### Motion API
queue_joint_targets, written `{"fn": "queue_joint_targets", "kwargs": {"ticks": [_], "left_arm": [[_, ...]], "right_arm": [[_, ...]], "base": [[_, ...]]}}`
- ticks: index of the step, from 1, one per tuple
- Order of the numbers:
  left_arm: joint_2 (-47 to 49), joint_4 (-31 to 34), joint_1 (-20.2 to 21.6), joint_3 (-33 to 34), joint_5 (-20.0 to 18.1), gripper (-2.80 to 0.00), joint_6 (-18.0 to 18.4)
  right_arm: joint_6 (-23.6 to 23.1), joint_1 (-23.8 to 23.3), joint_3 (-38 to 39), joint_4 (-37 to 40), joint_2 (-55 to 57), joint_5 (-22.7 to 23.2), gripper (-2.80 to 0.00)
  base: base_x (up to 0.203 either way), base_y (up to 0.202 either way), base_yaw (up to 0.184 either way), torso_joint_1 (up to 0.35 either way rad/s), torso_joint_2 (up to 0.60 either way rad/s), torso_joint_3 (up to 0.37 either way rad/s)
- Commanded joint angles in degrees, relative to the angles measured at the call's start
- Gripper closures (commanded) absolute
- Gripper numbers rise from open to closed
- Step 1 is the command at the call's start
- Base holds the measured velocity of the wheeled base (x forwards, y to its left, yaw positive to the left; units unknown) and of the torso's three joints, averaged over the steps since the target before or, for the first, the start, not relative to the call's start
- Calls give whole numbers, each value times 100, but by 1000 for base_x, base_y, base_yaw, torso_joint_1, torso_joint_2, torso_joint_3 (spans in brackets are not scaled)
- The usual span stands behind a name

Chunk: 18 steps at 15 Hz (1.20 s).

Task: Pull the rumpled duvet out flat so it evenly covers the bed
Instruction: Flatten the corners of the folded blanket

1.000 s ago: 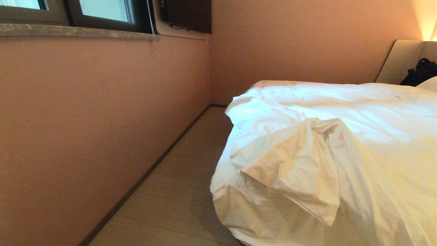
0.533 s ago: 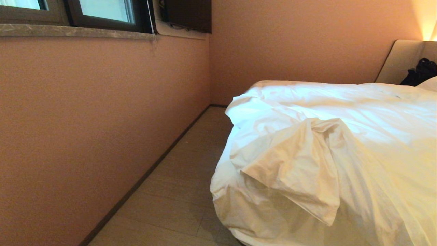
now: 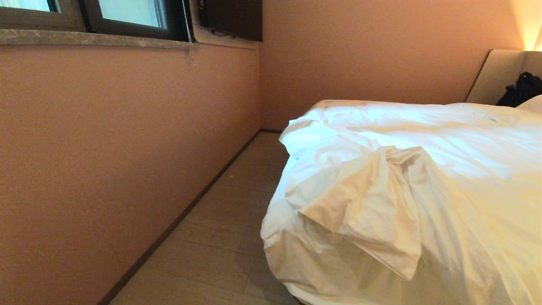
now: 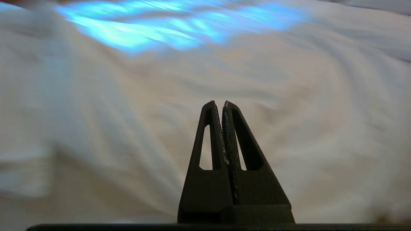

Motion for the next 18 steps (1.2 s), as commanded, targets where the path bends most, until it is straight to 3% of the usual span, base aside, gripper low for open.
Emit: {"fn": "queue_joint_targets", "kwargs": {"ticks": [1,3,5,8,12,18], "left_arm": [[0,-1,2,0,-2,0,1],[0,-1,2,0,-2,0,1],[0,-1,2,0,-2,0,1],[0,-1,2,0,-2,0,1],[0,-1,2,0,-2,0,1],[0,-1,2,0,-2,0,1]], "right_arm": [[-196,-817,32,274,-95,-114,0],[-202,-949,151,315,-651,343,0],[-195,-855,292,527,-1463,1847,0],[142,-804,393,701,-1584,3053,0],[348,-802,500,738,-1584,3712,0],[267,-802,687,1026,-1585,4013,0]], "base": [[0,0,0,0,0,0],[0,0,0,0,0,0],[0,0,0,0,0,0],[0,0,0,0,0,0],[0,0,0,0,0,0],[0,0,0,0,0,0]]}}
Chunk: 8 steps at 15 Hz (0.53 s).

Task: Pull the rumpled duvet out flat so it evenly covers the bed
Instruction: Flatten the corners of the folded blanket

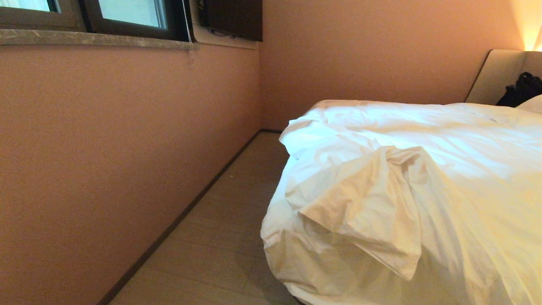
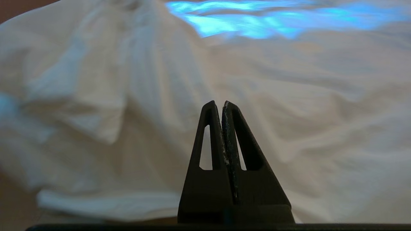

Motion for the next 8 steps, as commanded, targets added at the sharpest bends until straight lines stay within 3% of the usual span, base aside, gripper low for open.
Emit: {"fn": "queue_joint_targets", "kwargs": {"ticks": [1,8], "left_arm": [[0,-1,2,0,-2,0,-1],[0,-1,2,0,-2,0,-1]], "right_arm": [[-67,1,23,302,-13,1218,0],[252,1,29,311,-13,1219,0]], "base": [[0,0,0,0,0,0],[0,0,0,0,0,0]]}}
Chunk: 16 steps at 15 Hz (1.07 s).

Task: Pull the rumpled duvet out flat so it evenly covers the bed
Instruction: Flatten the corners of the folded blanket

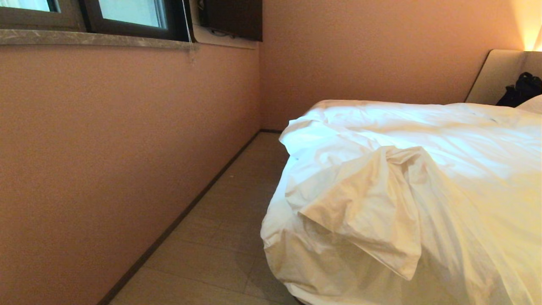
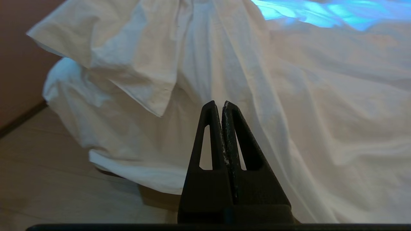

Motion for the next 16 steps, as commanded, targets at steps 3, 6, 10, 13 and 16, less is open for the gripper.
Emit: {"fn": "queue_joint_targets", "kwargs": {"ticks": [3,6,10,13,16], "left_arm": [[0,-1,2,0,2,0,0],[0,-1,2,0,2,0,0],[0,-1,2,0,2,0,0],[0,-1,2,0,2,0,0],[0,-1,2,0,2,0,0]], "right_arm": [[131,1,1,-7,-11,34,0],[131,1,1,-7,-11,34,0],[131,1,1,-7,-11,34,0],[131,1,1,-7,-11,34,0],[131,1,1,-7,-11,34,0]], "base": [[0,0,0,0,0,0],[0,0,0,0,0,0],[0,0,0,0,0,0],[0,0,0,0,0,0],[0,0,0,0,0,0]]}}
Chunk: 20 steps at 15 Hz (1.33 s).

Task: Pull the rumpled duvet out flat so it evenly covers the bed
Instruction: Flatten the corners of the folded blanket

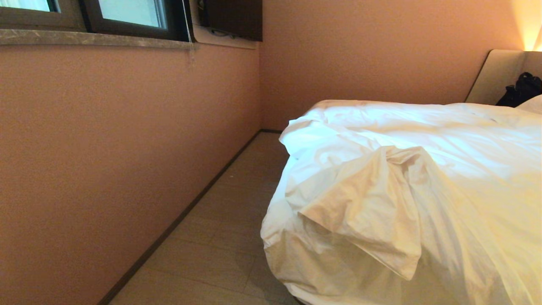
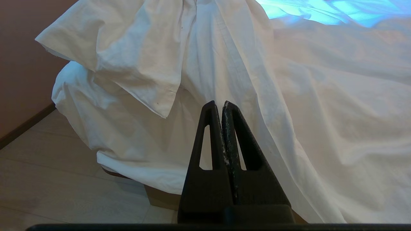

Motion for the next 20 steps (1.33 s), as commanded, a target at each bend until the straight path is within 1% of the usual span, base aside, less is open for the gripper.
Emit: {"fn": "queue_joint_targets", "kwargs": {"ticks": [1,11,20], "left_arm": [[0,-1,2,0,0,0,4],[17,78,2,-26,9,0,44],[9,8,2,-9,0,0,62]], "right_arm": [[2,1,1,0,-5,-1,0],[2,1,1,0,4,-1,0],[2,1,1,0,-5,-1,0]], "base": [[0,0,0,0,0,0],[0,0,0,0,0,0],[0,0,0,0,0,0]]}}
